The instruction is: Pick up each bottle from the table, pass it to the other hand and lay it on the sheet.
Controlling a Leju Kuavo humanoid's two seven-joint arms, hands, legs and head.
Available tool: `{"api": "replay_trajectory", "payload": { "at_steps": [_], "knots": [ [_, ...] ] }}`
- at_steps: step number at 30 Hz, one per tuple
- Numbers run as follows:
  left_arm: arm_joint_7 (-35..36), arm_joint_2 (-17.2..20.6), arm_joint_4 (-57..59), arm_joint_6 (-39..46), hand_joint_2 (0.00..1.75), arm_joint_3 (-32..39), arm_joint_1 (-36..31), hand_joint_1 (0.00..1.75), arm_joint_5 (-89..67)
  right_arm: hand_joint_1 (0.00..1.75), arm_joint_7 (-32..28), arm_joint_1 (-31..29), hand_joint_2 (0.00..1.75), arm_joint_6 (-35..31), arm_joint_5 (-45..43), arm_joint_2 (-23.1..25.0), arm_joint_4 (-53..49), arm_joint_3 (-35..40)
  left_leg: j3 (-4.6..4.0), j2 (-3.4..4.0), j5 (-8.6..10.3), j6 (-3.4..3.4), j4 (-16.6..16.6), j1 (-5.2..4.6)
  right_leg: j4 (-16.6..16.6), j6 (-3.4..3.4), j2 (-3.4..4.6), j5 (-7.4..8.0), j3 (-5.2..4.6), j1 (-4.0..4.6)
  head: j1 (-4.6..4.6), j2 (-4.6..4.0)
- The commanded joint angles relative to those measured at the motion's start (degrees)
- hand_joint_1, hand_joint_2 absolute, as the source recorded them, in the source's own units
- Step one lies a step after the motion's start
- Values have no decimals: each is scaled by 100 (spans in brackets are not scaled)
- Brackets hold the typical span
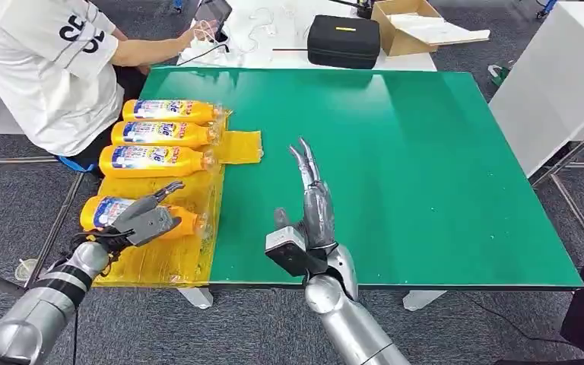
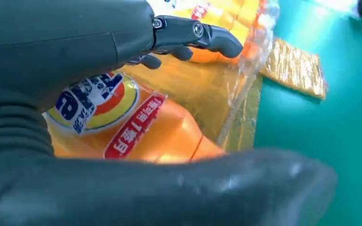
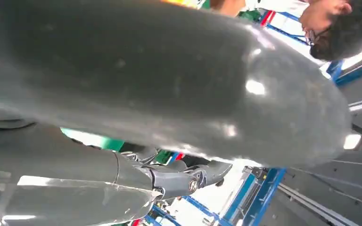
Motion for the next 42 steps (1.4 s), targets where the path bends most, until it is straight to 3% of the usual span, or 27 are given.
{"api": "replay_trajectory", "payload": {
  "at_steps": [1,6,11,14,15,16,22,25,26,28,29,36,37,42],
  "knots": [
    [33,-493,103,841,0,529,162,0,125,0,107,-212,0,2,55,-32,436,93,7,1,0,5,-4,-2,-4,-3,-6,-1,7,0,0,0],
    [33,-526,37,1046,0,656,188,0,163,0,119,-220,0,9,61,-23,466,89,16,7,-4,10,-5,-1,-6,-7,-4,-4,15,3,2,0],
    [33,-1226,-1292,3813,0,2049,528,0,795,0,246,-158,0,-66,129,115,487,95,-7,-10,0,8,2,0,0,-3,-18,-4,-4,3,2,0],
    [33,-1542,-2123,2857,0,2738,772,0,1775,0,263,84,0,-235,169,97,274,45,-15,-7,-4,10,4,2,-1,-4,-18,-6,-12,5,0,0],
    [33,-1665,-2357,2528,0,2920,887,0,1992,0,209,223,175,-345,159,79,122,-27,-16,-12,-2,7,0,1,-4,-2,-20,-5,-12,3,0,0],
    [34,-1782,-2617,2353,175,3039,1029,0,2132,0,179,364,175,-402,121,49,-47,-100,-5,-7,-7,9,-1,0,-5,-4,-18,-9,-1,4,0,0],
    [329,-2310,-4429,1207,175,2842,2299,0,3110,0,-409,1333,175,-586,-98,131,-1345,-1021,-1,-3,-18,14,2,-3,-5,-3,-15,-18,4,1,0,0],
    [309,-2428,-5076,1173,175,2521,2862,0,3199,0,-526,1655,175,-586,-288,196,-1728,-1327,25,-3,-34,22,-2,-9,-10,-6,-20,-33,30,-3,0,0],
    [303,-2440,-5215,1174,175,2430,2994,0,3202,0,-553,1721,175,-586,-302,215,-1771,-1399,-18,2,-19,9,2,-5,-6,-2,-9,-14,-16,-3,0,0],
    [251,-2447,-5390,1348,175,2286,3207,0,3068,0,-618,1846,175,-586,-351,279,-1853,-1571,20,4,-39,18,-1,-8,-7,-7,-13,-32,21,-3,0,0],
    [217,-2430,-5468,1531,175,2173,3362,0,2870,0,-629,1933,0,-586,-489,272,-1898,-1599,-4,1,-33,17,3,-7,-4,-3,-12,-25,-2,-4,2,2],
    [164,-2394,-5502,1762,175,2017,3643,0,2594,0,-735,2143,0,-584,-649,298,-2054,-1680,-17,4,-31,11,-1,-4,-7,-6,-7,-17,-18,-2,0,0],
    [206,-2431,-5483,1826,175,2041,3702,0,2537,0,-787,2219,175,-586,-696,351,-2107,-1771,-14,4,-32,11,-1,-4,-6,-7,-9,-18,-15,-1,0,0],
    [241,-2640,-5520,2045,175,1934,4305,0,2537,0,-824,2729,175,-586,-566,412,-2287,-1974,0,4,-35,13,-8,-5,-13,-5,-9,-22,-2,-2,0,0]
  ]
}}
